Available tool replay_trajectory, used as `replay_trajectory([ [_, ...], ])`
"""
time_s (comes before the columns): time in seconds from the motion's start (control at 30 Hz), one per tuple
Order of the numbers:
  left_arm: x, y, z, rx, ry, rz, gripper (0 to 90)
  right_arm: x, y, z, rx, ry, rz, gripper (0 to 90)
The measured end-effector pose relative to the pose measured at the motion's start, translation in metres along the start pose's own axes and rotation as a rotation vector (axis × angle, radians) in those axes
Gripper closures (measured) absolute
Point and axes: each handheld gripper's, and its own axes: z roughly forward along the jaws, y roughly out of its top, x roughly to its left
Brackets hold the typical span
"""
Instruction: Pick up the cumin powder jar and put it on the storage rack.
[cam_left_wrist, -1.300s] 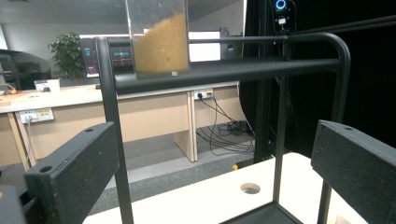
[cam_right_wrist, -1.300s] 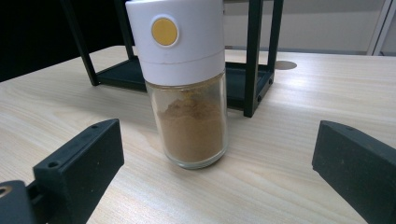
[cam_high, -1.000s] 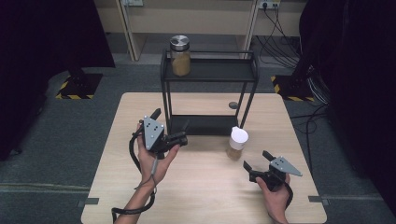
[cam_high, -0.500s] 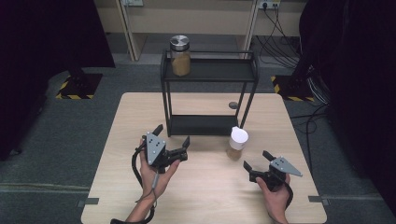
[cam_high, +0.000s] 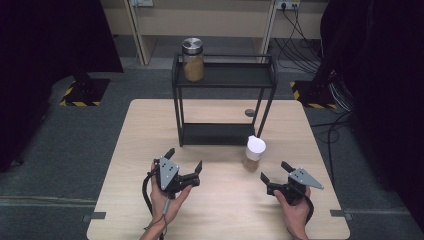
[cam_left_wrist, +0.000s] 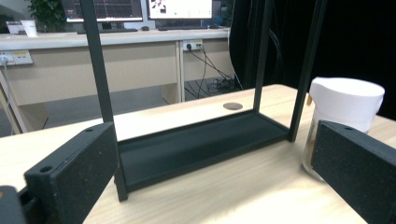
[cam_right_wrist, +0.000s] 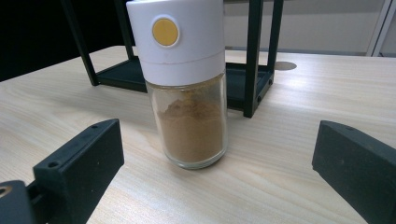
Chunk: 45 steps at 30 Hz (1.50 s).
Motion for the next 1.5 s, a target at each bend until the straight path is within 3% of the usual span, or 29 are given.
replay_trajectory([
  [0.13, -0.001, -0.007, -0.005, 0.015, 0.003, -0.005, 0.4, 0.000, 0.000, 0.000, -0.001, -0.001, -0.001, 2.2],
  [0.37, -0.002, -0.025, -0.005, 0.109, -0.014, -0.013, 0.6, 0.001, 0.000, 0.000, 0.001, -0.001, -0.001, 2.2],
  [0.5, 0.000, -0.032, -0.004, 0.133, -0.009, -0.037, 0.7, 0.000, 0.000, 0.000, 0.000, 0.000, 0.000, 2.2],
  [0.8, -0.001, -0.040, -0.002, 0.158, -0.007, -0.049, 0.7, 0.001, 0.000, 0.000, 0.001, 0.000, -0.003, 2.2],
  [1.5, 0.005, -0.038, -0.002, 0.175, -0.009, -0.079, 1.4, 0.001, 0.000, 0.000, 0.003, 0.001, -0.008, 2.2],
])
